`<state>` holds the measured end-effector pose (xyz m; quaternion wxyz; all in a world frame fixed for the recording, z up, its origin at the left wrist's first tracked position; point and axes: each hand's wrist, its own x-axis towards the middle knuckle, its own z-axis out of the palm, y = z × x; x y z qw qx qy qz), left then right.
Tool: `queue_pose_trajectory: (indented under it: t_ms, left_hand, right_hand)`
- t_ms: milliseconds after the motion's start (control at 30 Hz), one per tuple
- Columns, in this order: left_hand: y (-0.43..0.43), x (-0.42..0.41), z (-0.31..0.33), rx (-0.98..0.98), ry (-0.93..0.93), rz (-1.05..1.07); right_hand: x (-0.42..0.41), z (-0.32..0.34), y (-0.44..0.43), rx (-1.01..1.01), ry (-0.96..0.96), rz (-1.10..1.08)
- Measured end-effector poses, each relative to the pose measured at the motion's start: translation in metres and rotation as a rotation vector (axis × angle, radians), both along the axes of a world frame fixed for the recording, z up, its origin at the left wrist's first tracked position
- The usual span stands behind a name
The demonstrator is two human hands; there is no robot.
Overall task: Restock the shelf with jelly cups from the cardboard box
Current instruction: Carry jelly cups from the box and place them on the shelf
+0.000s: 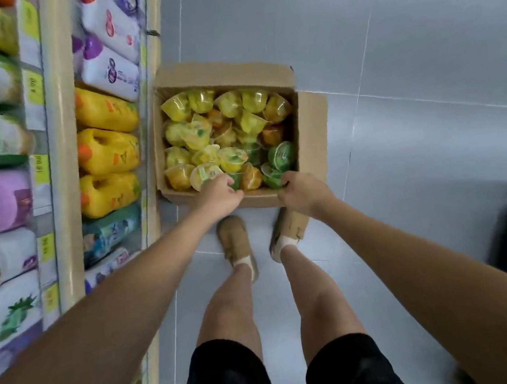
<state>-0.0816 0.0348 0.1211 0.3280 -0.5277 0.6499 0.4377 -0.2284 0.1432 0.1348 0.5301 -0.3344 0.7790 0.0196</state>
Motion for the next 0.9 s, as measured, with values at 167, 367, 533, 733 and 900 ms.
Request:
queue_pose_trajectory:
  t_ms: [167,367,533,733,900]
  left_hand:
    - [-0.001,-0.023,-0.071,0.026,0.032,0.008]
    - [0.005,-0.05,-0.161,0.041,0.138,-0.157]
    - [0.008,-0.061,-0.222,-0.075,0.206,-0.415]
    - [0.023,-0.052,-0.269,-0.091,0.169,-0.595]
    - [0.03,-0.056,-0.281,-0.16,0.243,-0.557]
  right_hand:
    - [-0.021,-0.066,-0.017,-0.001,0.038,0.111]
    - [-0.046,-0.151,-0.033,-0.091,0.096,0.253]
    - [-0.058,-0.21,-0.045,-0.113,0.15,0.511]
    - [-0.051,-0.248,-0.062,0.079,0.182,0.915]
    - [-0.056,-0.27,-0.071,0.092,0.126,0.877]
